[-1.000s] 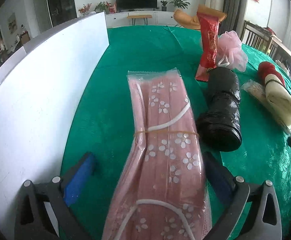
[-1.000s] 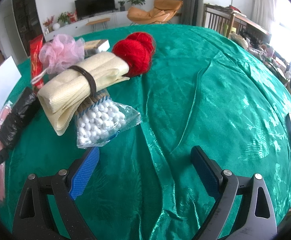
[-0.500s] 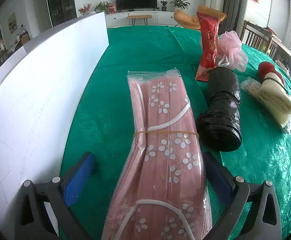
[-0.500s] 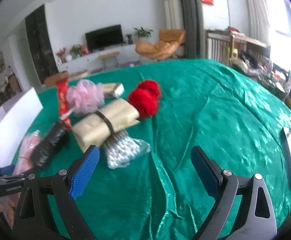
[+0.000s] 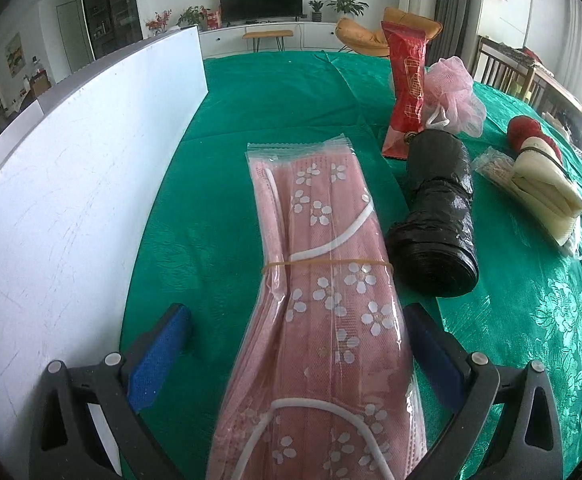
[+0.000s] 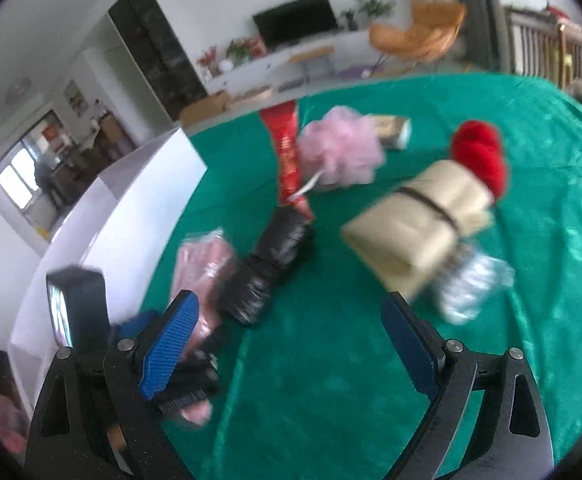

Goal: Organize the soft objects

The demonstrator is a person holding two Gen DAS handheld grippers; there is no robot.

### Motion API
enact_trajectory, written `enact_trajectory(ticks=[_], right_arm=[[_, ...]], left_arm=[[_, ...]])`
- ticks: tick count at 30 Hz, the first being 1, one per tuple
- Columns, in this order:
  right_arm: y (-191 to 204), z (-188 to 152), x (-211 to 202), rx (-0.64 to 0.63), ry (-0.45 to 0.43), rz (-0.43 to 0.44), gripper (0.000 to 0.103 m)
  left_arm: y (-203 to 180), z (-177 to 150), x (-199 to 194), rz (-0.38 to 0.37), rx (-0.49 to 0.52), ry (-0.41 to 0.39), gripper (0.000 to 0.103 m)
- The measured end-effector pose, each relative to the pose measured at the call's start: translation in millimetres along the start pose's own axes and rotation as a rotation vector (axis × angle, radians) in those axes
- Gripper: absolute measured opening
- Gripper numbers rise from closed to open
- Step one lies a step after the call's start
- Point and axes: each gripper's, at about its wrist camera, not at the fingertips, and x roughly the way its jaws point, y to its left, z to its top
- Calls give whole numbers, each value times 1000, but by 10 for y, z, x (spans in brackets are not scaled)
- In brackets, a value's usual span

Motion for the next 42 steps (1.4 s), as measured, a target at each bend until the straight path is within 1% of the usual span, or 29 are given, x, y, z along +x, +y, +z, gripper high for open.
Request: enact_trajectory(ticks=[3, 4, 5, 7, 11, 12, 16, 17, 18, 19, 20, 22, 23, 24, 26, 30, 34, 35, 37, 38, 40, 42], right_arm=[[115, 149, 318, -13, 99, 31, 92], [150, 189, 422, -15, 119, 23, 92], [175, 227, 523, -18, 138, -3, 92], [141, 291, 669, 0, 170, -34, 91], [51, 364, 921, 45, 259, -17, 91], [52, 370, 983, 39, 285, -19, 91], [112, 358, 1114, -1, 341, -44, 91], [120, 335, 1158, -9, 361, -55, 88], [155, 333, 1150, -33, 352, -67, 84], [198, 314, 1164, -73, 361, -98, 81], [223, 304, 1166, -99, 364, -107, 76], [235, 285, 1144, -124, 369, -114, 60], [226, 272, 1115, -134, 370, -128, 46], [201, 257, 1091, -138, 374, -138, 43], [122, 217, 1024, -140, 378, -142, 42], [-103, 112, 798, -137, 387, -187, 42], [-326, -16, 535, -175, 398, -257, 43], [-362, -43, 492, -180, 393, -260, 46], [-439, -110, 413, -170, 354, -236, 60], [-495, -174, 363, -161, 332, -227, 74], [-506, -295, 335, -192, 255, -235, 74], [-451, -401, 384, -244, 204, -273, 75]], left_arm=[[1, 1, 2, 0, 0, 0, 103], [4, 3, 4, 0, 0, 0, 103], [9, 1, 3, -3, -5, 1, 103], [7, 6, 8, 1, -2, 0, 103], [7, 10, 9, 0, -3, 1, 103], [6, 12, 11, 0, -3, 0, 103], [5, 10, 10, 0, -3, 0, 103], [5, 11, 11, 0, -3, 0, 103], [2, 8, 9, 0, -3, 0, 103], [5, 11, 9, 0, -3, 0, 103], [3, 12, 8, 0, -3, 0, 103], [2, 15, 7, 0, -3, 1, 103], [2, 15, 8, 0, -3, 1, 103], [0, 15, 3, 0, -3, 1, 103], [1, 15, 6, 0, -3, 1, 103], [2, 14, 9, 0, -3, 0, 103], [1, 14, 9, 0, -3, 0, 103], [1, 14, 9, 0, -3, 0, 103], [1, 13, 10, 1, -3, 0, 103], [2, 14, 10, 1, -2, 0, 103], [2, 12, 11, 1, -3, 0, 103], [1, 13, 9, 1, -3, 0, 103]])
